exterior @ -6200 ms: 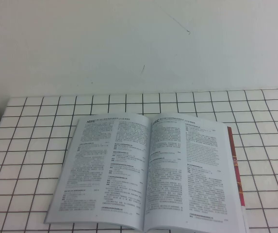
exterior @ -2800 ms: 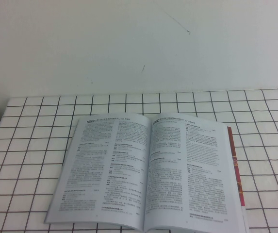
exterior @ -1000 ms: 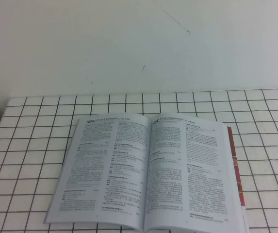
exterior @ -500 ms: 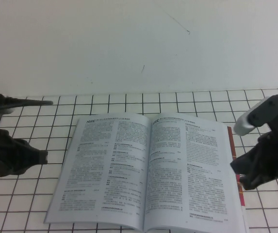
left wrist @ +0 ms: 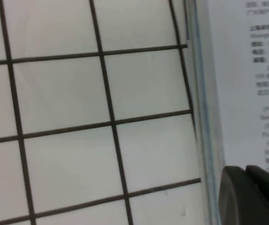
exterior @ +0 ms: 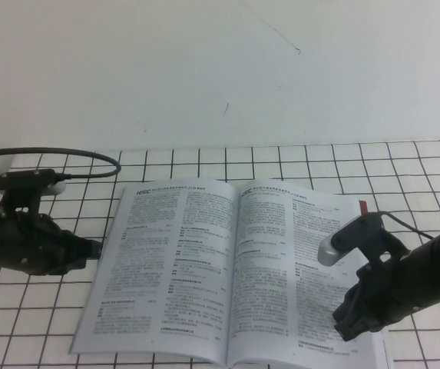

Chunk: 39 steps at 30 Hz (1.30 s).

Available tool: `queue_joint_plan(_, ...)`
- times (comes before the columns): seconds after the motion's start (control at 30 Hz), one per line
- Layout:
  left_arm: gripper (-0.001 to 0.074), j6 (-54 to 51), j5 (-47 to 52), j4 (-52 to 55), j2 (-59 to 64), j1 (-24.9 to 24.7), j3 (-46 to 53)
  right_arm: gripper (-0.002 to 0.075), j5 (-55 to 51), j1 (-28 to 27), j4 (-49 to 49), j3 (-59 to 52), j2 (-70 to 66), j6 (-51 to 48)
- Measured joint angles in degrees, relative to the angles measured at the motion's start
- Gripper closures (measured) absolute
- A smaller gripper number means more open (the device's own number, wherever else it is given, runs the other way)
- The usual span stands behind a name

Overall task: Close book
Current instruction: 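Close the open booklet and leave it lying on the table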

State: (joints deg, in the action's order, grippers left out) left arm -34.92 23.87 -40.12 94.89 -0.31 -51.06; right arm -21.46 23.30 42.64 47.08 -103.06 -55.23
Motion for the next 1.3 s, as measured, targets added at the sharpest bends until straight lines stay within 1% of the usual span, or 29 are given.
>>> queue_joint_plan(0.23, 0.0738, -0.3, -2.5, -0.2, 6.6, 0.0, -0.3, 0.0729, -0.7, 0.0, 0.4, 0.6, -0.8, 0.0)
queue_joint_plan(0.43, 0.0738, -0.5, -2.7, -0.6, 8.1, 0.0, -0.4, 0.0729, -0.7, 0.0, 0.5, 0.7, -0.8, 0.0)
queue_joint_plan(0.57, 0.0738, -0.5, -1.3, -1.6, 8.4, 0.0, -0.7, 0.0729, -0.7, 0.0, 0.6, 0.7, -0.8, 0.0)
queue_joint_plan(0.63, 0.0738, -1.4, 0.2, -4.0, 8.7, 0.0, -1.0, 0.0729, -0.7, 0.0, 0.6, 0.7, -0.8, 0.0)
queue_joint_plan(0.77, 0.0738, -6.6, 7.1, -12.2, 9.5, 0.1, -1.6, 0.0729, -0.7, 0.0, 0.7, 0.7, -0.8, 0.0)
queue_joint_plan(0.9, 0.0738, -16.0, 15.9, -23.8, 9.1, 0.1, -2.2, 0.0729, -0.5, 0.0, 0.9, 0.7, -0.8, 0.0)
queue_joint_plan(1.03, 0.0738, -22.7, 25.1, -35.2, 7.1, 0.1, -2.4, 0.0729, -0.2, 0.0, 1.2, 0.7, -0.8, 0.0)
queue_joint_plan(1.17, 0.0738, -25.3, 32.6, -42.2, 4.5, 0.0, -2.5, 0.0729, -0.4, 0.0, 1.2, 1.0, -0.9, 0.0)
queue_joint_plan(1.3, 0.0738, -26.5, 37.3, -44.0, 2.0, 0.0, -2.5, 0.0729, -1.7, -0.3, -0.2, 1.1, -0.9, -0.1)
